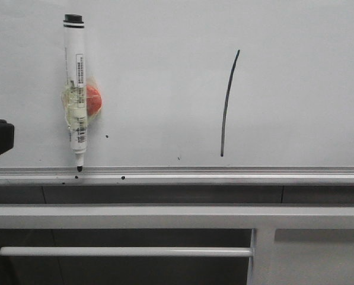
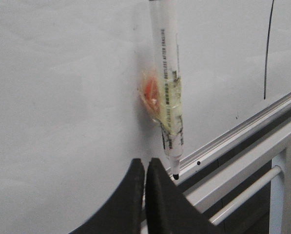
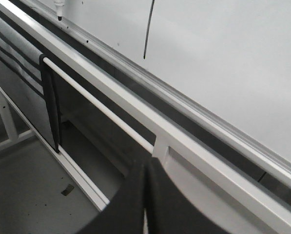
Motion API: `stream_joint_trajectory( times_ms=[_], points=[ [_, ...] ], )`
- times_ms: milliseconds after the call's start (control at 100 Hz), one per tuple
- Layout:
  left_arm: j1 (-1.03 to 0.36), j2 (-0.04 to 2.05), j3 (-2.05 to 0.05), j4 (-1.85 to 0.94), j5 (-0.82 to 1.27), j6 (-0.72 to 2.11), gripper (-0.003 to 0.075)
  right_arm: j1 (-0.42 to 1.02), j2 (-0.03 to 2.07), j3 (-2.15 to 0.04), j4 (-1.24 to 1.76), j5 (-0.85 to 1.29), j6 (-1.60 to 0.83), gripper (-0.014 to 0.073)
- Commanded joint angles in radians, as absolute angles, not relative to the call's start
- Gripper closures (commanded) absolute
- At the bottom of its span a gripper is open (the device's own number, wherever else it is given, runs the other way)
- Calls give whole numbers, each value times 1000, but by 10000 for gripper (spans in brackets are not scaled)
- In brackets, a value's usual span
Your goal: Write number 1 on whiteboard
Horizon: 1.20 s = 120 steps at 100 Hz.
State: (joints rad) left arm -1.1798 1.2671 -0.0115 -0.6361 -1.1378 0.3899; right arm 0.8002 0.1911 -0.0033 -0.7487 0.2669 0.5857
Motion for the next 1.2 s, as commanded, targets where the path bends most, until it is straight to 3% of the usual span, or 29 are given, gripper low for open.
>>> stream_joint_trajectory(
  times_ms=[0,550,720,890,1190],
  points=[
    [-1178,1252,-22,-581,-1384,390,741,802,199,-29,-766,205,588,657],
    [-1178,1259,-8,-588,-1384,381,741,802,199,-29,-766,207,588,657],
    [-1166,1131,-6,-621,-1374,398,741,802,199,-29,-766,209,588,657],
    [-1023,928,12,-604,-1282,425,741,802,199,-29,-766,209,588,657],
    [-659,480,12,-526,-778,427,741,802,199,-29,-766,210,588,657]
  ],
)
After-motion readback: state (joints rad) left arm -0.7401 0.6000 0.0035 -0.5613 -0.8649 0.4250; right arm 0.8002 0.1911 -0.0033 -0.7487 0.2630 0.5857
